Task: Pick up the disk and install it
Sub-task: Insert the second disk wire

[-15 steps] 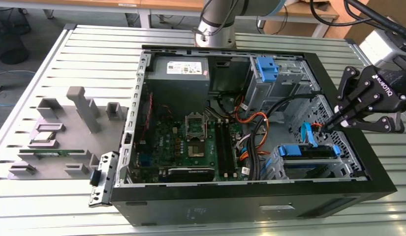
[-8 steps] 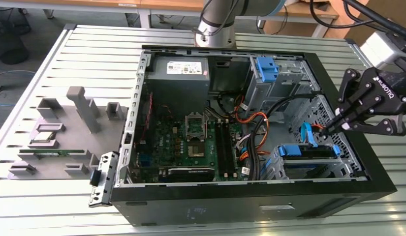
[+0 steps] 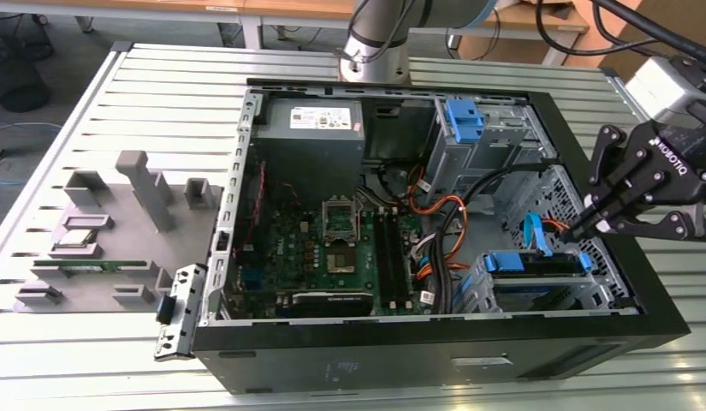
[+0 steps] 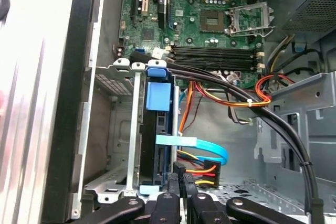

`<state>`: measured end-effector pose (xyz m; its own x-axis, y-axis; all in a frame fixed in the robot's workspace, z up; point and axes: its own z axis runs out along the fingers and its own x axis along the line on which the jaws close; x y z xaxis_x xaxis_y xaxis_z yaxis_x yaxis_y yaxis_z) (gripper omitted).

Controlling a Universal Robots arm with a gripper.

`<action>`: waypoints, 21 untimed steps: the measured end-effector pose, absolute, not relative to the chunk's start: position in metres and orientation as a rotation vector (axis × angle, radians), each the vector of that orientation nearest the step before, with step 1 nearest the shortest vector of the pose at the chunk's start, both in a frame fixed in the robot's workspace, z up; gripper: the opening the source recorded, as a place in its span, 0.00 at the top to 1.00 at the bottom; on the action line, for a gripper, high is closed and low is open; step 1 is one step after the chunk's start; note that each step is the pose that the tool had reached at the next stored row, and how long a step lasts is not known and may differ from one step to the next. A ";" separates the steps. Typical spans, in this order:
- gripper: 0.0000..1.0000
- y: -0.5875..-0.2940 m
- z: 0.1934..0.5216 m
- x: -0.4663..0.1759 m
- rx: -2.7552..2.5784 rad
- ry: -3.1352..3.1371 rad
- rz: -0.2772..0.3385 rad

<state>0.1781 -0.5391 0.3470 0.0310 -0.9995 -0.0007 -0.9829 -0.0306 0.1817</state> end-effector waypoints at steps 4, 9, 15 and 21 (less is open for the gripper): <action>0.82 -0.539 0.346 0.176 2.146 -2.084 -0.170; 0.82 -0.539 0.346 0.175 2.143 -2.081 -0.163; 0.82 -0.539 0.346 0.175 2.141 -2.079 -0.158; 0.75 -0.539 0.346 0.175 2.139 -2.077 -0.154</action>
<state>0.1749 -0.5391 0.3461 0.0329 -0.9989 0.0347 -0.9828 -0.0260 0.1827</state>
